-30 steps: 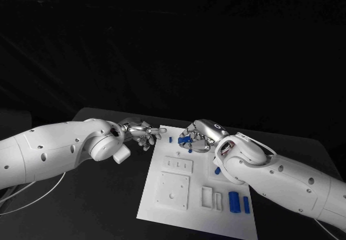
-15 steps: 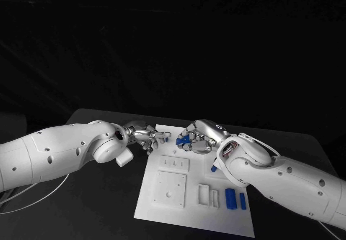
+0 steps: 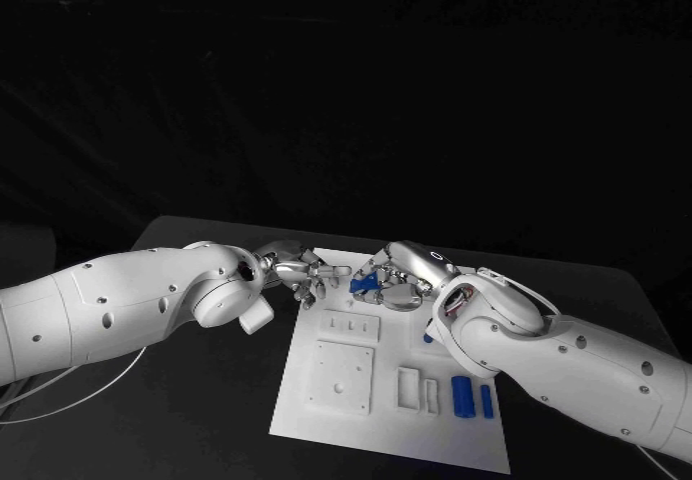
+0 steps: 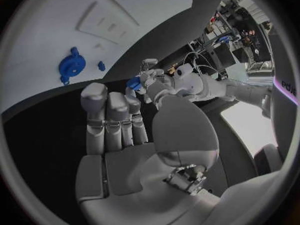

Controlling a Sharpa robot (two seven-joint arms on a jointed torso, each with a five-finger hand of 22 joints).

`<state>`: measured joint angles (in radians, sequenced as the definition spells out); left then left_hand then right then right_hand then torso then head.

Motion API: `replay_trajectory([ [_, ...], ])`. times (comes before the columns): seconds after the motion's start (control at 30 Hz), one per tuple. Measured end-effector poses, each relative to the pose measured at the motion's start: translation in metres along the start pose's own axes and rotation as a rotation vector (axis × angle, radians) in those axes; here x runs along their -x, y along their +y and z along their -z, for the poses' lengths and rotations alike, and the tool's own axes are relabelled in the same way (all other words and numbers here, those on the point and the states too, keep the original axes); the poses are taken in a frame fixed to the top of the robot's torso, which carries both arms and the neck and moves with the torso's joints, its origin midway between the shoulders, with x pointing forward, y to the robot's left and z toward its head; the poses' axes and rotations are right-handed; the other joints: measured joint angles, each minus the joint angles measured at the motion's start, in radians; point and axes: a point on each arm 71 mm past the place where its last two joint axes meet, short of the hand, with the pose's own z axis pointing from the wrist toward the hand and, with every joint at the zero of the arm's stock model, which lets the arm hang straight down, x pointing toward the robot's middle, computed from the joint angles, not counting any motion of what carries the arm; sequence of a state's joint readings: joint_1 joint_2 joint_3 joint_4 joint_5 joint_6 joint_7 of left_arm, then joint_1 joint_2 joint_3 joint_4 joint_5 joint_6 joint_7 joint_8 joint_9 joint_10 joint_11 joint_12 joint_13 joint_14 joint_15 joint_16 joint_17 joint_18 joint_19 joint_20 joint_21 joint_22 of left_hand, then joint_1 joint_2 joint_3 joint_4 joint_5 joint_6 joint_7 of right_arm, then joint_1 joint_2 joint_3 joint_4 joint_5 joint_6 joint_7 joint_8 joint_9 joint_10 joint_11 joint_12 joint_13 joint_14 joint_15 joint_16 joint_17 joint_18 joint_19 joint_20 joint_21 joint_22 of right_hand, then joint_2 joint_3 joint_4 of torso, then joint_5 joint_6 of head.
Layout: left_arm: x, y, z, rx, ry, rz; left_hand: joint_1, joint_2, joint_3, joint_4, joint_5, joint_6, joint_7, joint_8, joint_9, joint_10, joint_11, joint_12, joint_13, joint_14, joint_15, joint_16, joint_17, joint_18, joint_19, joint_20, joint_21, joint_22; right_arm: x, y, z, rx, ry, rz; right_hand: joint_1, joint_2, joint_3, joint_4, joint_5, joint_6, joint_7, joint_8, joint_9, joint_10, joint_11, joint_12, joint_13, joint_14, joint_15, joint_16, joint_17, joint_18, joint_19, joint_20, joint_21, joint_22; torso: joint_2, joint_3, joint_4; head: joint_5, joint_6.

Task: Assemble the parts on the task board

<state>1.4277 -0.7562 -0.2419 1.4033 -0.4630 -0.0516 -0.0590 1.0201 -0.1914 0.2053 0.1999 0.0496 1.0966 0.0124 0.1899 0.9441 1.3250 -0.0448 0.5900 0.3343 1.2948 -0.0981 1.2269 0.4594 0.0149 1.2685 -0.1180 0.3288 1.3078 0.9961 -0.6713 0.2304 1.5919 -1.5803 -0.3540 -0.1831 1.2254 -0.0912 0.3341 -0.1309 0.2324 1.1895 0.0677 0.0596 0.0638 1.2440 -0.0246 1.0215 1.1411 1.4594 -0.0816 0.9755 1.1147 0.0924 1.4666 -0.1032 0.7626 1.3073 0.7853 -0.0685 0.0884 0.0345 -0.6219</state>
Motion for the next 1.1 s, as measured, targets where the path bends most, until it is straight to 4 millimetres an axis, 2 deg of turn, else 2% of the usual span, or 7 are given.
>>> replay_trajectory([
  [0.3,-0.004,-0.002,-0.001,-0.007,0.014,-0.017,0.003,0.003,0.001,-0.011,0.000,-0.004,0.003,0.000,-0.034,0.000,0.000,-0.014,-0.019,-0.007,0.000,0.000,-0.007,0.000,0.000,0.000,-0.006,0.000,-0.001,0.002,0.000,0.004,0.005,-0.004,0.000,0.000,0.000,0.000,0.000,0.000,0.000,-0.003,0.000,0.000,0.000,0.000,0.000,0.000,0.000,0.000,0.000,0.000,0.000,0.000,0.000,0.000,0.000,-0.0006,-0.0001,-0.002,-0.002],
  [0.5,-0.007,-0.004,-0.002,-0.010,0.021,-0.028,0.003,0.003,0.001,-0.011,0.000,-0.003,0.003,0.000,-0.038,0.000,0.000,-0.014,-0.021,-0.007,0.000,0.000,-0.008,0.000,-0.004,0.004,-0.010,0.000,-0.002,0.004,-0.001,0.008,0.006,-0.008,0.000,0.000,0.000,0.000,0.000,0.000,0.000,-0.003,0.000,0.000,0.000,0.000,0.000,0.000,0.000,0.000,0.000,0.000,0.000,0.000,0.000,0.000,0.001,-0.0001,-0.0001,-0.002,-0.004],
  [0.8,-0.011,-0.006,-0.004,-0.015,0.034,-0.041,0.008,0.017,-0.004,-0.027,0.000,-0.007,0.007,0.000,-0.066,-0.004,0.004,-0.026,-0.033,-0.010,0.004,0.000,-0.012,0.000,-0.004,0.004,-0.016,0.000,-0.003,0.007,-0.002,0.014,0.009,-0.013,0.000,0.000,0.000,0.000,0.000,-0.001,0.000,-0.003,0.000,0.000,0.000,0.000,0.000,0.000,0.000,0.000,0.000,0.000,0.000,0.000,0.000,0.000,0.000,0.0004,-0.0006,-0.002,-0.005],
  [0.93,-0.011,-0.006,-0.004,-0.015,0.038,-0.042,0.024,0.038,0.003,-0.045,0.000,-0.007,0.007,0.000,-0.076,-0.004,0.004,-0.026,-0.036,-0.010,0.004,0.000,-0.012,0.000,-0.004,0.004,-0.016,0.000,-0.003,0.006,-0.003,0.012,0.011,-0.013,0.000,0.000,0.000,0.000,0.000,-0.001,0.001,-0.003,-0.001,0.000,0.000,0.000,0.000,0.000,0.000,0.000,0.000,0.000,0.000,0.000,0.000,0.000,0.000,0.0001,-0.0006,-0.003,-0.006],
  [1.03,-0.012,-0.006,-0.004,-0.015,0.040,-0.042,0.023,0.065,0.001,-0.075,0.001,-0.007,0.007,0.003,-0.086,-0.004,0.004,-0.026,-0.039,-0.010,0.004,0.000,-0.013,0.000,-0.004,0.004,-0.015,0.000,-0.004,0.006,-0.003,0.010,0.013,-0.013,0.000,0.000,0.000,0.000,0.000,-0.001,0.001,-0.003,-0.001,0.000,0.000,0.000,0.000,0.000,0.000,0.000,0.000,0.000,0.000,0.000,0.000,0.000,0.000,0.0000,-0.0006,-0.005,-0.006],
  [1.1,-0.012,-0.006,-0.004,-0.015,0.042,-0.042,0.019,0.074,0.001,-0.092,0.012,-0.007,0.007,0.007,-0.091,-0.004,0.004,-0.026,-0.039,-0.010,0.004,0.004,-0.014,0.000,-0.004,0.004,-0.015,0.000,-0.004,0.005,-0.003,0.010,0.014,-0.013,0.000,0.000,0.000,0.000,0.000,-0.001,0.001,-0.003,-0.001,0.000,0.000,0.000,0.000,0.000,0.000,0.000,0.000,0.000,0.000,0.000,0.000,0.000,0.000,-0.0004,-0.0006,-0.005,-0.006],
])
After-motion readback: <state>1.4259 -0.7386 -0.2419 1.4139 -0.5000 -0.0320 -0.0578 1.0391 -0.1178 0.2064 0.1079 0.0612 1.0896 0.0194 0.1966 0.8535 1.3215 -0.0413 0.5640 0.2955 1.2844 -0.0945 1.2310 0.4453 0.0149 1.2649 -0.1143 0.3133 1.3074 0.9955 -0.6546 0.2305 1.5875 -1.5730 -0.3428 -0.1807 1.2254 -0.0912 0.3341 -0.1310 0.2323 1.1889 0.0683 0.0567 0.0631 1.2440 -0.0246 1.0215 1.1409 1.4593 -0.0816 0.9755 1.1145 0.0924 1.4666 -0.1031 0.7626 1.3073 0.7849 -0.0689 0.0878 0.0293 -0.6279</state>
